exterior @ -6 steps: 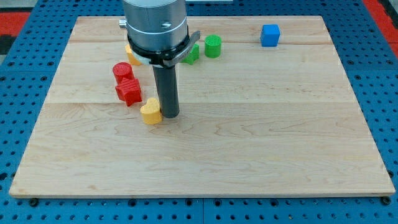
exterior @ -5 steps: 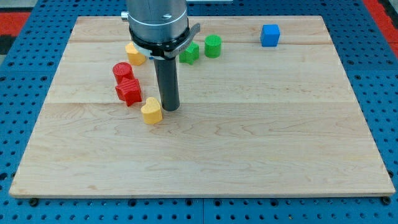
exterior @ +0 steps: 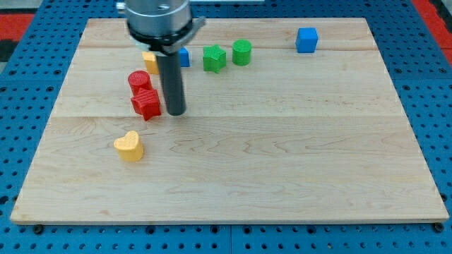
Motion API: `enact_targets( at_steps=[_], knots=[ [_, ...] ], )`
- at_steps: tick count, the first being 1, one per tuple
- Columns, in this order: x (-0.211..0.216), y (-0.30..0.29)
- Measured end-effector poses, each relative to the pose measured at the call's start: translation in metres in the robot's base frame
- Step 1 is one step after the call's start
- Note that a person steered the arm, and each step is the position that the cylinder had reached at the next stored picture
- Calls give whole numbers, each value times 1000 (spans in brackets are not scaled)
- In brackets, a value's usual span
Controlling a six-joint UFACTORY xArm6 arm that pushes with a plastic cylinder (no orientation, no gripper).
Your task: Move the red star slightly towards left side of the board
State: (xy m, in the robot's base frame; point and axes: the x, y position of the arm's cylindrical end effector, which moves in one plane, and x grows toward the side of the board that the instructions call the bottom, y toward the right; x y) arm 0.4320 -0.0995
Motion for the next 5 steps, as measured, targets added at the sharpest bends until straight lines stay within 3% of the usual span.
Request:
enact_targets(
  at_steps=[3,4,5],
  knots=[
    [-8,-49],
    [-10,10],
    [-15,12]
  ],
)
